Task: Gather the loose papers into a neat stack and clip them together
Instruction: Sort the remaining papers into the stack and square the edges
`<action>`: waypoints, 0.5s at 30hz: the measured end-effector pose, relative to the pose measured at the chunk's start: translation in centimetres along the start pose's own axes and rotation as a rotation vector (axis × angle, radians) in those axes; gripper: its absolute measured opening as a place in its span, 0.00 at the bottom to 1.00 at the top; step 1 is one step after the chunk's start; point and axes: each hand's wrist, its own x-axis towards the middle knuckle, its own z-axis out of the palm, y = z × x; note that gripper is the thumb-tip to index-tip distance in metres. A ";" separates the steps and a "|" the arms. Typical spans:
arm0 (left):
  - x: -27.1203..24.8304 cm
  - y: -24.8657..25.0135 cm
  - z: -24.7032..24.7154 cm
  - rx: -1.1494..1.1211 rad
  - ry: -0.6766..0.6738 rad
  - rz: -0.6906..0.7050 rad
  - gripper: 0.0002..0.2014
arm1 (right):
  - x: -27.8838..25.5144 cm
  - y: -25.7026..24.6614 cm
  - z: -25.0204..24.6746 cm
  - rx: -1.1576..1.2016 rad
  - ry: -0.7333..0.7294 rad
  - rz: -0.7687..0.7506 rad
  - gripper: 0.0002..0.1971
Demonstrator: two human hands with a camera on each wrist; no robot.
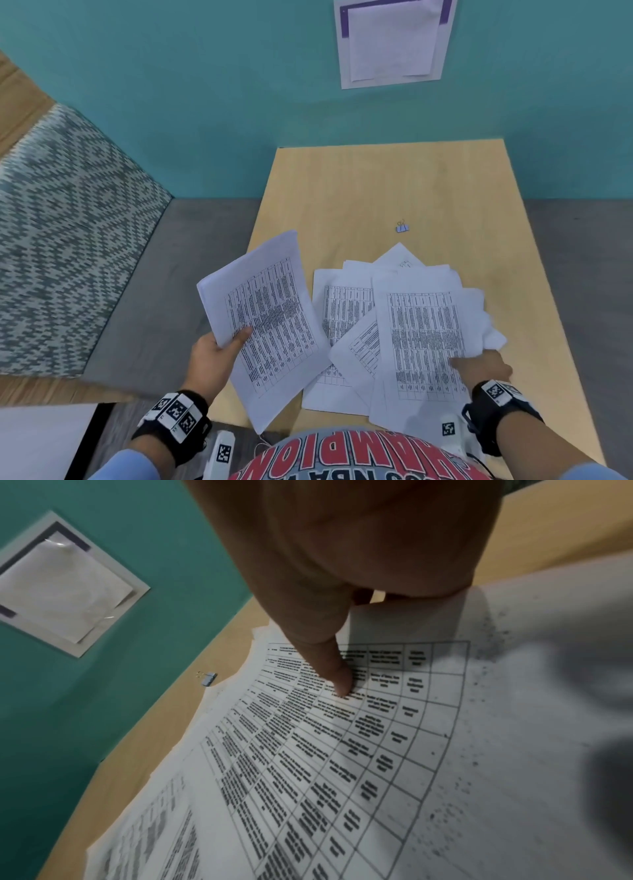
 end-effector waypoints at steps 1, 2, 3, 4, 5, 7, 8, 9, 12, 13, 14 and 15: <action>-0.1 0.1 0.2 0.002 0.002 0.002 0.06 | -0.4 -0.3 -0.2 0.033 -0.002 -0.012 0.25; -0.2 0.1 0.4 -0.002 0.002 0.004 0.06 | -0.9 -0.8 -0.5 0.081 -0.005 -0.039 0.23; -0.2 0.1 0.6 -0.006 0.002 0.002 0.05 | -1.2 -0.9 -0.6 0.140 -0.007 -0.071 0.23; -0.3 0.2 0.8 -0.011 0.002 -0.002 0.05 | -1.2 -0.9 -0.6 0.205 -0.001 -0.103 0.26; -0.4 0.2 1.0 -0.011 0.003 -0.003 0.05 | -1.4 -1.0 -0.8 0.262 -0.007 -0.129 0.30; -0.4 0.3 1.3 -0.013 0.004 -0.001 0.05 | -1.5 -1.1 -1.5 0.344 -0.006 -0.166 0.39; -0.5 0.4 1.4 -0.015 0.004 -0.001 0.05 | -1.5 -1.3 -2.2 0.396 -0.007 -0.166 0.42; -0.5 0.5 1.5 -0.014 0.007 0.000 0.05 | -1.5 -1.5 -3.1 0.440 -0.005 -0.153 0.44; -0.5 0.6 1.8 -0.011 0.015 0.006 0.05 | -0.8 -1.5 -6.2 0.484 -0.106 -0.148 0.27; -0.4 0.7 1.8 -0.012 0.017 0.002 0.05 | -0.3 -1.1 -7.1 0.484 -0.161 -0.168 0.20; -0.3 0.8 2.0 -0.016 0.018 -0.002 0.06 | 0.1 -0.7 -7.9 0.475 -0.177 -0.192 0.17; -0.3 0.8 2.1 -0.017 0.018 -0.003 0.06 | 0.4 -0.3 -8.5 0.454 -0.175 -0.236 0.17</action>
